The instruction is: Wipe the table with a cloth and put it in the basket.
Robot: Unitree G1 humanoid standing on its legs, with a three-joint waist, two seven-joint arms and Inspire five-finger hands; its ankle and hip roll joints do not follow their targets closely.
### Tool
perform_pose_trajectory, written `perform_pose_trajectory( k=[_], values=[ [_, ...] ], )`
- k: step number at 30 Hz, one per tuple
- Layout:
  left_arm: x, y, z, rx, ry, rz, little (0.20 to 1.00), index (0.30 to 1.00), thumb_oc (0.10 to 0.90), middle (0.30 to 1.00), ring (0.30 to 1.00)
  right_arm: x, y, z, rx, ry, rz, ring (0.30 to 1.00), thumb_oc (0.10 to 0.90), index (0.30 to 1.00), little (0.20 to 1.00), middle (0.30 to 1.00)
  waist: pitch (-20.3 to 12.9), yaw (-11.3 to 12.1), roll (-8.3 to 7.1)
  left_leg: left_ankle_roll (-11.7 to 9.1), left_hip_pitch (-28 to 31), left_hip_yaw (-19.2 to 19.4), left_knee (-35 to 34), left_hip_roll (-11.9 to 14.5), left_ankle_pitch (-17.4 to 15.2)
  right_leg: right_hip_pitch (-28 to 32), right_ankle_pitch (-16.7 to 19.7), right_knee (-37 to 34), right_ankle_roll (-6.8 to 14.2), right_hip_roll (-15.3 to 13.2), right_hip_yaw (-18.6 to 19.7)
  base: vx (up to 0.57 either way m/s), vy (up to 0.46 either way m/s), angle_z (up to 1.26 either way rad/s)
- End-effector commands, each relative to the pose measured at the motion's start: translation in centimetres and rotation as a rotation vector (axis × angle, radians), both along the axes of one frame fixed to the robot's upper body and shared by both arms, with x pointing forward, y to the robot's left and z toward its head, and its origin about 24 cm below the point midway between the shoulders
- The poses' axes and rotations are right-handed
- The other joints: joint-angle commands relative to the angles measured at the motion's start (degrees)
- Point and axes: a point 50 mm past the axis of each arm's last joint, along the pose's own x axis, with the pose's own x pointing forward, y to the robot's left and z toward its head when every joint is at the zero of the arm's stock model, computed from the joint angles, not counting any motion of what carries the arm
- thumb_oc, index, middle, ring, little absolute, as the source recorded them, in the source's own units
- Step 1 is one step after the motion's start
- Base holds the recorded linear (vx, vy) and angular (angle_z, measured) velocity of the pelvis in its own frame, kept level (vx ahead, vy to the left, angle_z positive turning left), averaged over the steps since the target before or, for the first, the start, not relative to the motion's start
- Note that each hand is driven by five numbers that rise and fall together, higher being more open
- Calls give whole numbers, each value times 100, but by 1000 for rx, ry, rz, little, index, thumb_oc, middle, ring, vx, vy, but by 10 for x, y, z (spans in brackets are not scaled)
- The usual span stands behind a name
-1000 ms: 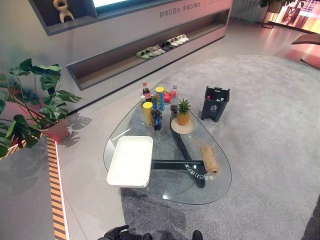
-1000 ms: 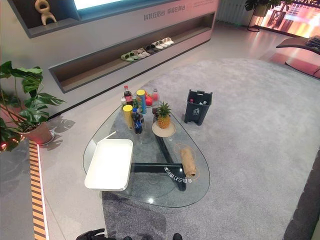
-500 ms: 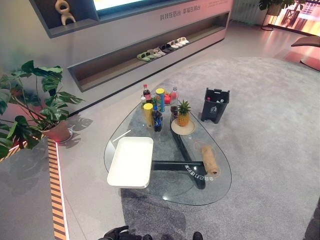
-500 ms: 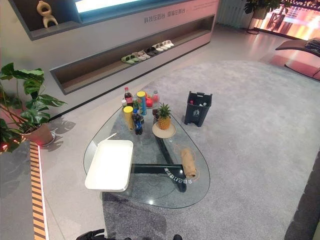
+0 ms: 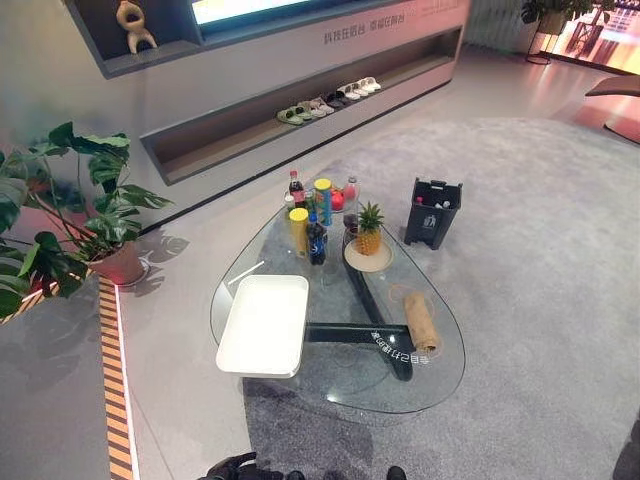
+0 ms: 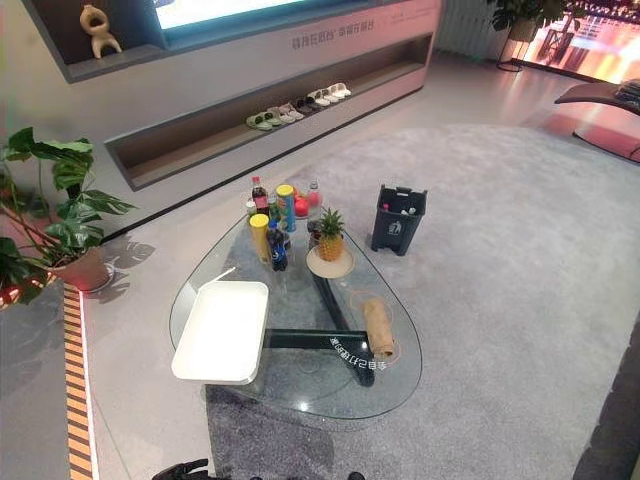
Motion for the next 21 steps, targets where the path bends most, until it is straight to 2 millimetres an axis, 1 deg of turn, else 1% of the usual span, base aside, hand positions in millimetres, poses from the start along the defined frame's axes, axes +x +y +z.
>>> perform_pose_trajectory(
  k=[1, 3, 4, 5, 6, 7, 8, 9, 11, 12, 14, 16, 19, 21],
  values=[
    [7, 21, 7, 75, -18, -22, 900, 900, 800, 900, 900, -3, -12, 4, -29, 57, 1, 900, 800, 900, 900, 900, 46, 41, -178, 91, -234, -42, -4, -374, -46, -87, 51, 29, 45, 133, 108, 232, 17, -1],
    [15, 24, 10, 74, -60, -14, 900, 900, 800, 900, 900, 4, -17, 7, -43, 50, 1, 900, 800, 900, 900, 900, 145, 28, -136, 92, -373, -8, -4, -386, -7, -252, 111, 29, 43, 137, 152, 25, 12, -2],
    [27, 25, 13, 73, -106, 4, 900, 900, 800, 900, 900, 15, -20, 10, -54, 25, 6, 900, 800, 900, 900, 900, 300, 16, -97, 99, -526, 15, -4, -396, 36, -431, 169, 29, 34, 135, 176, -92, 5, -5],
    [27, 25, 13, 73, -107, 4, 900, 900, 800, 900, 900, 15, -20, 10, -54, 24, 6, 900, 800, 900, 900, 900, 297, 17, -96, 99, -533, 16, -4, -396, 38, -439, 171, 29, 34, 135, 178, -212, 36, -10],
    [43, 26, 19, 74, -165, 26, 900, 900, 800, 900, 900, 30, -22, 14, -68, -13, 12, 900, 800, 900, 900, 900, 510, -4, -55, 120, -725, 35, -4, -405, 100, -669, 246, 33, 19, 140, 202, -141, 34, -9],
    [43, 26, 19, 74, -165, 26, 900, 900, 800, 900, 900, 30, -22, 14, -68, -13, 12, 900, 800, 900, 900, 900, 508, -3, -55, 120, -726, 35, -4, -404, 100, -670, 246, 33, 19, 140, 203, -444, 50, -7],
    [78, 34, 36, 77, -307, 87, 900, 900, 800, 900, 900, 58, -23, 22, -100, -92, 22, 900, 800, 900, 900, 900, 1035, -61, 18, 183, -1171, 78, -4, -436, 232, -1199, 377, 95, -19, 191, 277, -399, 18, -5],
    [89, 36, 42, 83, -350, 105, 900, 900, 800, 900, 900, 66, -22, 24, -106, -124, 19, 900, 800, 900, 900, 900, 1209, -78, 28, 204, -1296, 87, -4, -445, 251, -1352, 383, 146, -36, 210, 300, -472, 16, -10],
    [100, 41, 50, 90, -403, 120, 900, 900, 800, 900, 900, 75, -22, 27, -122, -168, 45, 900, 800, 900, 900, 900, 1420, -71, 36, 234, -1473, 90, -4, -454, 321, -1609, 323, 397, -68, 233, 305, -231, -3, -6],
    [109, 39, 54, 91, -439, 120, 900, 900, 800, 900, 900, 81, -20, 29, -129, -197, 44, 900, 800, 900, 900, 900, 1583, -46, 54, 235, -1697, 51, 110, -468, 430, -1871, 218, 751, -116, 278, 288, -254, -3, -4],
    [120, 33, 58, 89, -476, 123, 900, 900, 800, 900, 900, 88, -18, 31, -140, -227, 35, 900, 800, 900, 900, 900, 1747, -48, 68, 229, -2249, -28, 730, -556, 399, -2324, 28, 1359, -176, 288, 240, -245, 3, -4],
    [128, 31, 63, 74, -504, 138, 900, 900, 800, 900, 900, 92, -20, 33, -150, -241, 34, 900, 800, 900, 900, 900, 1881, -102, 53, 225, -2674, -76, 1406, -660, 244, -2660, -143, 1823, -230, 246, 212, -148, 10, 2],
    [137, 29, 68, 56, -536, 133, 900, 900, 800, 900, 900, 101, -22, 38, -168, -268, 26, 900, 800, 900, 900, 900, 1991, -136, 33, 228, -3118, -52, 1982, -714, 66, -3032, -309, 2238, -292, 216, 195, -125, 0, 7],
    [148, 26, 75, 41, -578, 128, 900, 900, 800, 900, 900, 117, -24, 47, -188, -322, 11, 900, 800, 900, 900, 900, 2112, -141, 18, 245, -3620, -19, 2535, -712, -105, -3493, -470, 2716, -387, 278, 203, -162, -8, 7]
  ],
)
